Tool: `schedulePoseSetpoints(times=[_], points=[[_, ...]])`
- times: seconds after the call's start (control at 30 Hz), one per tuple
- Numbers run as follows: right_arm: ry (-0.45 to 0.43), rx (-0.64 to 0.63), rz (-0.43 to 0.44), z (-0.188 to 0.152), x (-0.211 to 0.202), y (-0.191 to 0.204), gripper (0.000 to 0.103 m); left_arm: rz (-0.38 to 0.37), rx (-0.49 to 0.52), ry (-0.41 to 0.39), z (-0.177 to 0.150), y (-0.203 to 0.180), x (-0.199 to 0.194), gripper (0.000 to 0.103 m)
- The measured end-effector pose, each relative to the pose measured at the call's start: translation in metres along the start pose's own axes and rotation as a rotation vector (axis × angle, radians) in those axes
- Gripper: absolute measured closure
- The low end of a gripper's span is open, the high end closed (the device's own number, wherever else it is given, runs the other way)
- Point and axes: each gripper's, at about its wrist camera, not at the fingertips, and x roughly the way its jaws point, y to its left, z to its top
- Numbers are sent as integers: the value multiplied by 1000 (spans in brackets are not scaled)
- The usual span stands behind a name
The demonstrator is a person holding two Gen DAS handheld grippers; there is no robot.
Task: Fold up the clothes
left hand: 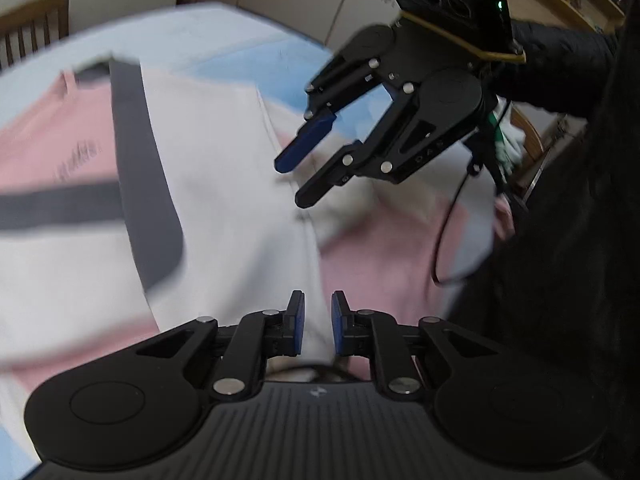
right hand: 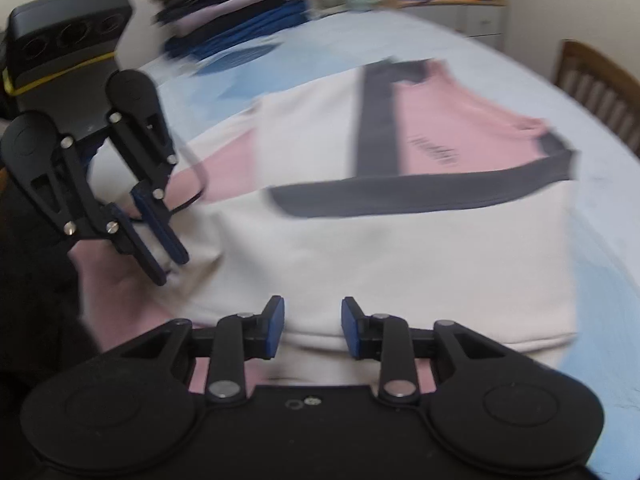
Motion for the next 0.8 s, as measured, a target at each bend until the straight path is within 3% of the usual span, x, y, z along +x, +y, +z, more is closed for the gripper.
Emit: schedulePoseSetpoints(times=[0.2,0.3,0.43,0.6,0.73,0.8], points=[[71,-26,-15,-9,23,3,0,-44,-133,76,-51,2,10,90],[77,-12,-15,-7,24,2,0,-50,-171,30,-64,3,3,90],[53,-52,-3,2,6,21,0,-36,-149,-10,-52,-3,-24,90],[34,-153,91,16,1,58,0,53,-130,-99,-40,9,-58,90],[46,-186,156,24,12,88,0,146,-84,-41,-44,15,-48,90],[51,-178,172,27,18,101,0,151,-40,-1,-47,13,-39,90]])
